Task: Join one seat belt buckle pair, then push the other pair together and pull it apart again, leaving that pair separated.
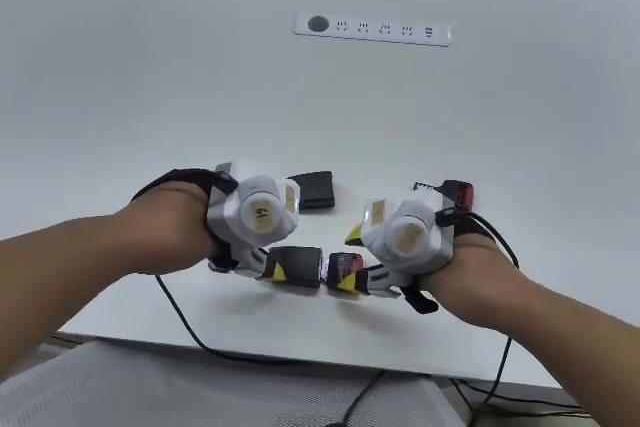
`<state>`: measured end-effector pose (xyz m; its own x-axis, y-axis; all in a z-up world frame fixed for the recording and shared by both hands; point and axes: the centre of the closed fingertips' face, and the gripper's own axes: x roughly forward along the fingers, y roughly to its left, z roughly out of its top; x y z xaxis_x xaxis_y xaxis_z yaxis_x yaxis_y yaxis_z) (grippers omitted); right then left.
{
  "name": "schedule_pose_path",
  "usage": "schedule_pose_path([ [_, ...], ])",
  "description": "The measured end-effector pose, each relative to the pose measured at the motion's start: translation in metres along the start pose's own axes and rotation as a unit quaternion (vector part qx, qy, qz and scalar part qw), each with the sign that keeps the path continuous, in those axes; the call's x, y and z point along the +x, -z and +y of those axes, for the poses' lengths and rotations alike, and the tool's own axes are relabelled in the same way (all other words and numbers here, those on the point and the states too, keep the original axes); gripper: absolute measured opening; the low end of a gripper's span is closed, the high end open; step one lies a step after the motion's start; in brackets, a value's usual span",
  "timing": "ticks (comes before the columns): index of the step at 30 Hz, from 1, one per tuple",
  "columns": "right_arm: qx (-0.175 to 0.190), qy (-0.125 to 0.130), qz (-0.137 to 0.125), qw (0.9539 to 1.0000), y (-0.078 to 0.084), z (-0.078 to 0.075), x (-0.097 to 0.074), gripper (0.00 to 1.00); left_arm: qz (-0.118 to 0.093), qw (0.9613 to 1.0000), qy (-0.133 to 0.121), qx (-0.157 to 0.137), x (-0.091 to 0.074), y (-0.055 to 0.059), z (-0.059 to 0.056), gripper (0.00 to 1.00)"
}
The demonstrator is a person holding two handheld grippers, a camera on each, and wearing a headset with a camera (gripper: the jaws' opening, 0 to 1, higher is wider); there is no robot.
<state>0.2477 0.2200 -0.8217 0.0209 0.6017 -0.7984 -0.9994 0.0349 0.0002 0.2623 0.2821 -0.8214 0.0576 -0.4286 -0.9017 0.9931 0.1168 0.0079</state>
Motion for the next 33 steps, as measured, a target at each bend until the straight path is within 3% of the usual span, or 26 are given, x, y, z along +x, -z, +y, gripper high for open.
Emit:
schedule_pose_path([
  [4, -0.015, 0.007, 0.005, 0.9998, 0.003, -0.013, -0.01, 0.35, -0.011, 0.9995, -0.018, -0.023, -0.007, -0.003, 0.027, 0.44],
  [5, -0.015, 0.009, 0.007, 0.9998, 0.005, -0.014, -0.011, 0.35, -0.011, 0.9995, -0.019, -0.024, -0.007, -0.003, 0.029, 0.44],
  [10, -0.021, 0.021, 0.039, 0.9988, 0.033, -0.039, -0.02, 0.35, -0.013, 0.9988, -0.028, -0.037, -0.004, -0.005, 0.054, 0.44],
  [19, -0.013, 0.043, 0.07, 0.9965, 0.077, -0.087, -0.049, 0.35, -0.013, 0.9986, -0.036, -0.036, 0.009, -0.016, 0.085, 0.44],
  [22, -0.011, 0.057, 0.079, 0.9952, 0.09, -0.107, -0.063, 0.35, -0.015, 0.9985, -0.039, -0.035, 0.012, -0.019, 0.093, 0.42],
  [26, -0.006, 0.066, 0.089, 0.9938, 0.103, -0.121, -0.077, 0.35, -0.005, 0.9989, -0.03, -0.035, 0.019, -0.017, 0.095, 0.43],
  [33, 0.005, 0.06, 0.099, 0.9933, 0.123, -0.121, -0.081, 0.35, 0.01, 0.9995, -0.012, -0.028, 0.028, -0.013, 0.091, 0.43],
])
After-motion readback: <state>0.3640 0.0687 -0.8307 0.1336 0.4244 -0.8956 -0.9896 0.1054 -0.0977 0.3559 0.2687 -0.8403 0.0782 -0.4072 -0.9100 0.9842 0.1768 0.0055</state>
